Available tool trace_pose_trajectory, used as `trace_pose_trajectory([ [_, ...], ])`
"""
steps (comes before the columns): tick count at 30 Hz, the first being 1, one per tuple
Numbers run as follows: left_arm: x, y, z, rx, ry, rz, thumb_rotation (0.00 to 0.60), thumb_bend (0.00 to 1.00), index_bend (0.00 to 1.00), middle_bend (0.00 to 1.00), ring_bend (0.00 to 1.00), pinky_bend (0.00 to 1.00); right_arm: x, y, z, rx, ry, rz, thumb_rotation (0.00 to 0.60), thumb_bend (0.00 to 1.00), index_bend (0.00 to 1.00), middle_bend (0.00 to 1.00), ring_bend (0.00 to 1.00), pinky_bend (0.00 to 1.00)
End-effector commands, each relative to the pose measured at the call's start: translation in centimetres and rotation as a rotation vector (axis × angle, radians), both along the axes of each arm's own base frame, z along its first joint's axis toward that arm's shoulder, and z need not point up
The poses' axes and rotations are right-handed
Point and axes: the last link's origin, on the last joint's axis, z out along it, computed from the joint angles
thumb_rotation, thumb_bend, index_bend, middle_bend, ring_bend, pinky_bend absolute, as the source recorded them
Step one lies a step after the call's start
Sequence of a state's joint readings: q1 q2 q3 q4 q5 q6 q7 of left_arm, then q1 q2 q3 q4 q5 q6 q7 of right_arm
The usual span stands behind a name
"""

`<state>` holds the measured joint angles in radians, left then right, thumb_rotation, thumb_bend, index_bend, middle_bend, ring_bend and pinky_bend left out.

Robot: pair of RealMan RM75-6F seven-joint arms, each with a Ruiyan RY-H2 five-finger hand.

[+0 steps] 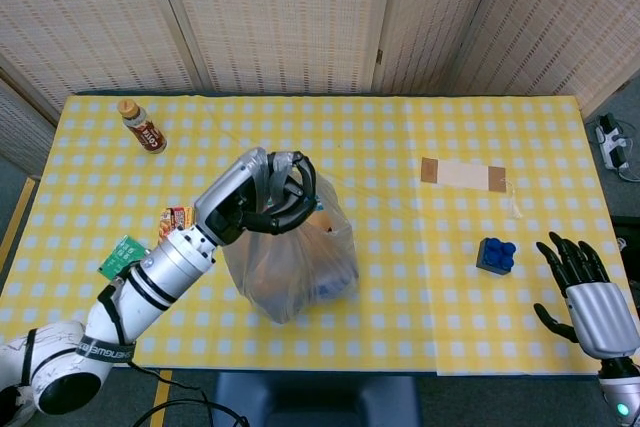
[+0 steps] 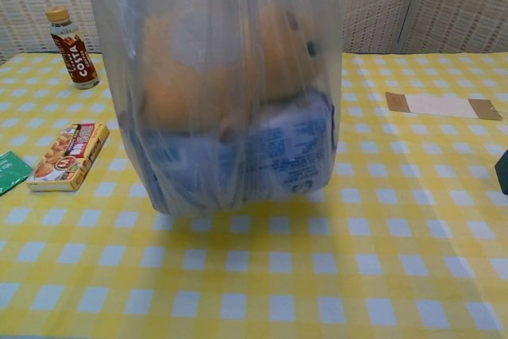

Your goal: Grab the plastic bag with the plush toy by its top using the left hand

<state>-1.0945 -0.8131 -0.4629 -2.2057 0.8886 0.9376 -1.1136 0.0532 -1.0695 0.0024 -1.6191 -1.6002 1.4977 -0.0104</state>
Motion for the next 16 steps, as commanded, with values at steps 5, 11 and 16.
trace_pose_trajectory([
  [5, 4.4, -0.4, 6.9, 0.121, -0.053, -0.035, 0.6, 0.82, 0.84, 1.0, 0.89, 1.0, 0.0, -0.1, -0.1, -0.005, -0.001, -0.006, 0.6, 0.31, 0.0, 0.0, 0.0, 0.0],
  [11, 3.8, -0.5, 7.1, 0.108, -0.039, -0.019, 0.6, 0.82, 0.84, 1.0, 0.89, 1.0, 0.1, -0.2, -0.2, -0.002, 0.0, -0.004, 0.6, 0.31, 0.0, 0.0, 0.0, 0.0],
  [16, 3.2, -0.1, 6.6, 0.094, -0.03, -0.008, 0.6, 0.82, 0.84, 1.0, 0.89, 1.0, 0.0, -0.4, -0.4, 0.012, 0.004, -0.007, 0.6, 0.31, 0.0, 0.0, 0.0, 0.0],
])
